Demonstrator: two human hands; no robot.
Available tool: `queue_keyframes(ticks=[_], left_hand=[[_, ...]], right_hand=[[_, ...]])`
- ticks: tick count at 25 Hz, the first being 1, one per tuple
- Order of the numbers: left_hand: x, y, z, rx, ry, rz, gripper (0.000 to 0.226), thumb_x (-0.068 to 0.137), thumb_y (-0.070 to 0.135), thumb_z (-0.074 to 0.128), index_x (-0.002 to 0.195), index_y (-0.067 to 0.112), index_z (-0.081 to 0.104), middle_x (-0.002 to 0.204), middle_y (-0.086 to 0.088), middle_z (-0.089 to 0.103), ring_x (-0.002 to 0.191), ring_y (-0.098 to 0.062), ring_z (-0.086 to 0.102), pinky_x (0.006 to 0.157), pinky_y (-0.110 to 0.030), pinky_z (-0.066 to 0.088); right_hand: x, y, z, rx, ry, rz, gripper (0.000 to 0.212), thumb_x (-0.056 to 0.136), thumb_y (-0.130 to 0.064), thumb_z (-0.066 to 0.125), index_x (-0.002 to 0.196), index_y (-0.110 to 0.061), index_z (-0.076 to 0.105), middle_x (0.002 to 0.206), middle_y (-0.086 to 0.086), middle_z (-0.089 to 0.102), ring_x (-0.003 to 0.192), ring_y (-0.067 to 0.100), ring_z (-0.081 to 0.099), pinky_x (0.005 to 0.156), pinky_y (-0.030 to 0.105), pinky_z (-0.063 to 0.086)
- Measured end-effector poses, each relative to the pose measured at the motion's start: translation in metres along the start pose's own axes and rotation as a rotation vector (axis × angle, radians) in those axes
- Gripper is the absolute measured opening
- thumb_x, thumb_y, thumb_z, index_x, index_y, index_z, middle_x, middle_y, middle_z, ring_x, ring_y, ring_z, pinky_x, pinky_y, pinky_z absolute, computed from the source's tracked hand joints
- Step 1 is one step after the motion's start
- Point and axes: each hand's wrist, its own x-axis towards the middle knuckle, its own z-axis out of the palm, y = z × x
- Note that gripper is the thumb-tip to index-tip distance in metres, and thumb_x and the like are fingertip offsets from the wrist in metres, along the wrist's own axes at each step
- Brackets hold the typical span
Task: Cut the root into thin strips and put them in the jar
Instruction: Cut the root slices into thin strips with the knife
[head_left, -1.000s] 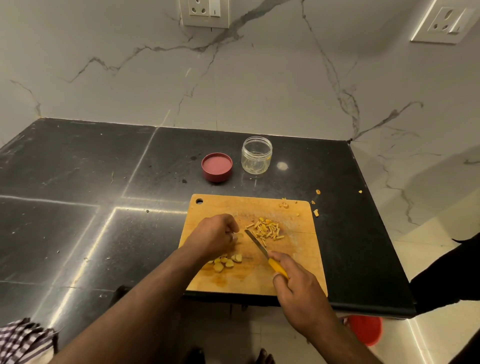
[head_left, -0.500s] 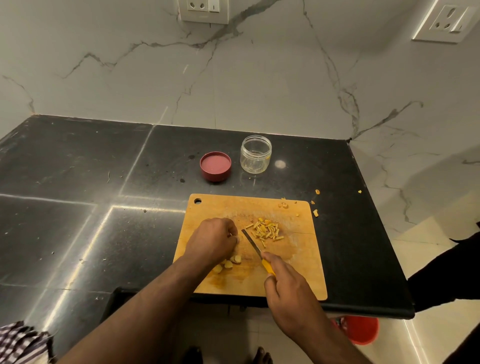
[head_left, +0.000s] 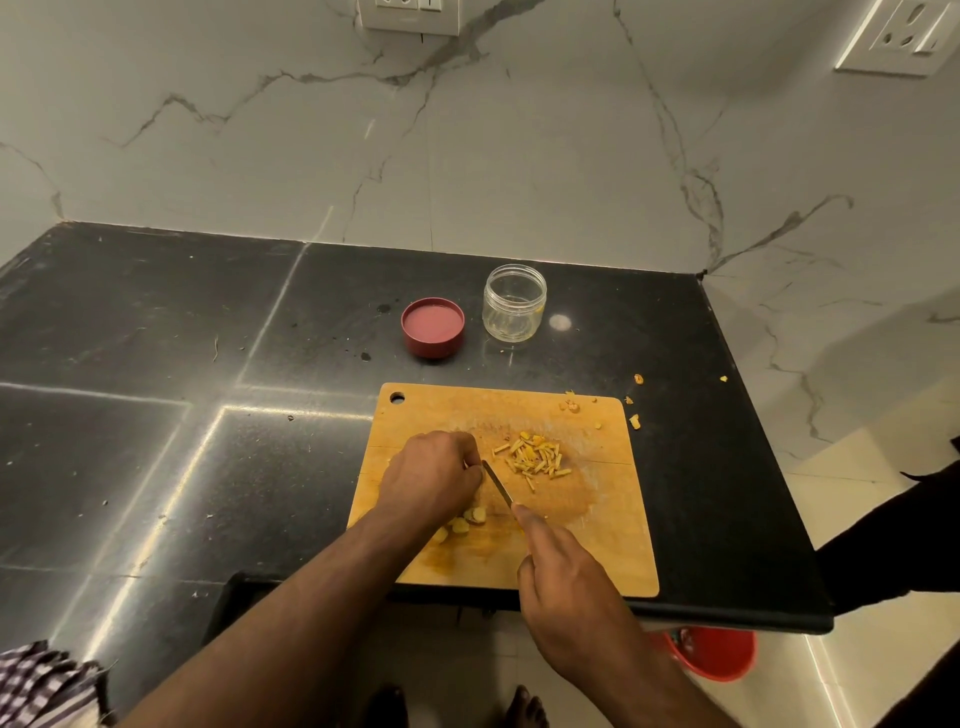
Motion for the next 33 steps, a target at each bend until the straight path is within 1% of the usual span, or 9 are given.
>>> queue_keyframes(ticks=[3,6,9,12,15,20,23,29,33], left_hand=[[0.0,0.001,0.001,-0.003,0.009,-0.004,0.006,0.091,0.032,0.062,0.091,0.031,0.068,0.094,0.008,0.068,0.083,-0.013,0.062,0.071,-0.04,0.06],[0.0,0.0,0.002,0.061,0.033,-0.001,0.006,0.092,0.036,0.06,0.093,0.033,0.065,0.094,0.009,0.067,0.099,-0.017,0.053,0.079,-0.041,0.054],[-0.001,-0.001,0.003,0.062,0.047,-0.002,0.008,0.093,0.035,0.059,0.097,0.034,0.066,0.095,0.011,0.066,0.102,-0.017,0.05,0.082,-0.041,0.052],[-0.005,-0.001,0.003,0.038,0.069,-0.006,0.013,0.094,0.034,0.061,0.103,0.034,0.069,0.1,0.013,0.068,0.103,-0.013,0.05,0.081,-0.038,0.051],[-0.008,-0.002,0.003,0.028,0.089,-0.01,0.016,0.094,0.033,0.06,0.106,0.034,0.07,0.101,0.013,0.069,0.103,-0.012,0.051,0.079,-0.036,0.049],[-0.008,-0.001,0.003,0.024,0.076,-0.034,0.015,0.093,0.032,0.058,0.101,0.034,0.07,0.097,0.011,0.069,0.102,-0.016,0.052,0.078,-0.037,0.049],[-0.008,0.0,0.003,0.021,0.076,-0.041,0.013,0.092,0.033,0.058,0.097,0.035,0.069,0.094,0.013,0.068,0.101,-0.016,0.052,0.078,-0.038,0.048],[-0.007,0.001,0.003,0.015,0.072,-0.059,0.008,0.091,0.033,0.059,0.092,0.037,0.066,0.092,0.014,0.066,0.102,-0.015,0.052,0.087,-0.044,0.049],[-0.009,-0.002,0.003,-0.001,0.072,-0.056,0.014,0.093,0.033,0.06,0.102,0.036,0.07,0.097,0.015,0.068,0.105,-0.014,0.051,0.09,-0.044,0.05]], right_hand=[[-0.002,-0.001,0.003,-0.043,-0.011,-0.023,0.052,0.104,-0.026,0.03,0.154,-0.033,0.018,0.138,-0.005,0.044,0.111,0.014,0.054,0.093,0.029,0.048],[-0.013,-0.001,0.003,-0.08,-0.039,-0.015,0.054,0.104,-0.026,0.029,0.156,-0.03,0.014,0.133,-0.006,0.045,0.101,0.011,0.054,0.084,0.025,0.048],[-0.023,0.002,0.0,-0.098,-0.023,-0.025,0.053,0.103,-0.028,0.026,0.155,-0.031,0.016,0.123,-0.008,0.046,0.091,0.008,0.054,0.077,0.02,0.047],[-0.019,0.003,-0.003,-0.045,0.007,0.004,0.053,0.104,-0.028,0.029,0.154,-0.034,0.016,0.123,-0.009,0.047,0.097,0.007,0.053,0.081,0.021,0.047],[-0.011,-0.004,-0.003,-0.006,0.01,0.001,0.052,0.104,-0.029,0.03,0.154,-0.035,0.017,0.134,-0.01,0.045,0.108,0.009,0.052,0.09,0.026,0.048],[-0.001,-0.007,0.003,-0.039,-0.02,-0.01,0.053,0.103,-0.025,0.03,0.155,-0.029,0.019,0.147,-0.003,0.039,0.124,0.015,0.048,0.102,0.03,0.043],[0.002,-0.008,0.005,-0.062,-0.027,-0.014,0.054,0.102,-0.024,0.03,0.155,-0.028,0.018,0.143,0.0,0.043,0.118,0.017,0.052,0.098,0.032,0.046],[-0.021,-0.003,0.002,-0.057,-0.013,-0.008,0.052,0.103,-0.028,0.031,0.154,-0.032,0.02,0.131,-0.006,0.047,0.104,0.01,0.055,0.087,0.027,0.049],[-0.016,-0.004,0.001,-0.02,0.028,-0.014,0.053,0.103,-0.028,0.033,0.154,-0.034,0.019,0.13,-0.009,0.047,0.102,0.01,0.055,0.085,0.025,0.05]])
